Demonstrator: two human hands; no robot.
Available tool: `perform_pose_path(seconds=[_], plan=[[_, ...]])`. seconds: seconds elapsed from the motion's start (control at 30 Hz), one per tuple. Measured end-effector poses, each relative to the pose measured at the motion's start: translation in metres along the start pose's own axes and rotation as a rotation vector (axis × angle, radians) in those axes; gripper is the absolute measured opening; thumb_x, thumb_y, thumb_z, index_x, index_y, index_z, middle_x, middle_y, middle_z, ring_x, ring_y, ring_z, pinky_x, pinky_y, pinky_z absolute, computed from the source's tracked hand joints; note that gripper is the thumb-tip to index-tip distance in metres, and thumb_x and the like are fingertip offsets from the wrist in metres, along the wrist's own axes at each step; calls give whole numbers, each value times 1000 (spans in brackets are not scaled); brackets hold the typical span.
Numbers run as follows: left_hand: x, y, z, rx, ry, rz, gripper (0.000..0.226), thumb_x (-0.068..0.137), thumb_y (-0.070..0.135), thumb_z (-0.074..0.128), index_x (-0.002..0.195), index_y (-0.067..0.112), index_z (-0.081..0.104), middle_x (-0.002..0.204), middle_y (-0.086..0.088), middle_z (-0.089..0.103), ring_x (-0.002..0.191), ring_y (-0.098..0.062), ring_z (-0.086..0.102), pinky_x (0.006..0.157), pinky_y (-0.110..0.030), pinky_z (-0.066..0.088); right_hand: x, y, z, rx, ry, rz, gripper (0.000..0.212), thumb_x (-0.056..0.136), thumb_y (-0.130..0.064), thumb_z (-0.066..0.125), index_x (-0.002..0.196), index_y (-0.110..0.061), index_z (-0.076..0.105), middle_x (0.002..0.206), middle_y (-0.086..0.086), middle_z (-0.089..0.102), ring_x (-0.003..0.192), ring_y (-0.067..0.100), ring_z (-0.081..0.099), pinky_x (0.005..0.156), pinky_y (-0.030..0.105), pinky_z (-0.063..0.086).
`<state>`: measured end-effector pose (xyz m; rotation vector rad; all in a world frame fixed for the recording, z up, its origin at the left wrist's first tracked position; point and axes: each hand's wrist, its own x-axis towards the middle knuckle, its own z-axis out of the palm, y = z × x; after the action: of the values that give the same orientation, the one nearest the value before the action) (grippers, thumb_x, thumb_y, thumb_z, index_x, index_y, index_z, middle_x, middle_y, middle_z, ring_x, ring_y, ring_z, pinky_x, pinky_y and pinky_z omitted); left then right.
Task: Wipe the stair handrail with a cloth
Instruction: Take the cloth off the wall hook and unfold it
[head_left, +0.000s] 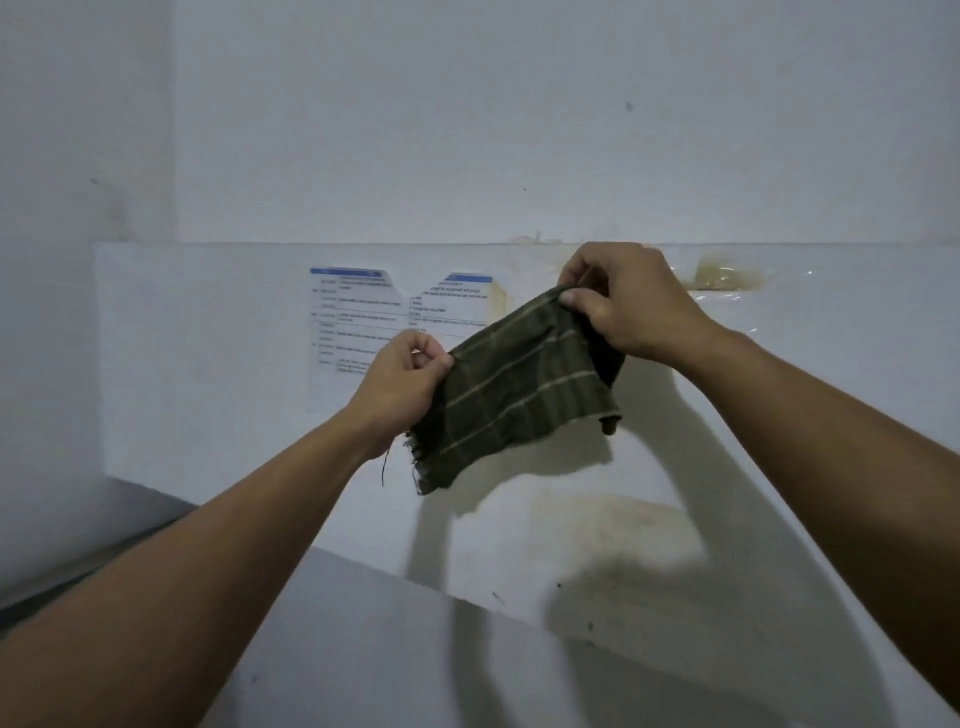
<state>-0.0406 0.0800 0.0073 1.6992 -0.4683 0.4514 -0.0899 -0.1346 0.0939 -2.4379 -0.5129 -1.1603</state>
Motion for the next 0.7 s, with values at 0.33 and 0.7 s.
perform_pose_path(seconds=[0.33,0.7], plan=[[-57,-21,-187,138,129,-42,23,94,-1,50,79,16,52,78,-11,57,64,-19,46,47,-15,37,30,-95,137,303,-258,-205,16,84,-6,61,80,-20,56,74,-6,62,70,11,57,62,24,38],[-162,-18,-403,507,435,-325,23,87,2,61,101,18,69,103,-6,64,87,-15,62,57,-14,52,44,-314,315,647,-530,-422,16,90,-14,53,99,-18,65,97,-2,64,93,16,59,77,27,43]])
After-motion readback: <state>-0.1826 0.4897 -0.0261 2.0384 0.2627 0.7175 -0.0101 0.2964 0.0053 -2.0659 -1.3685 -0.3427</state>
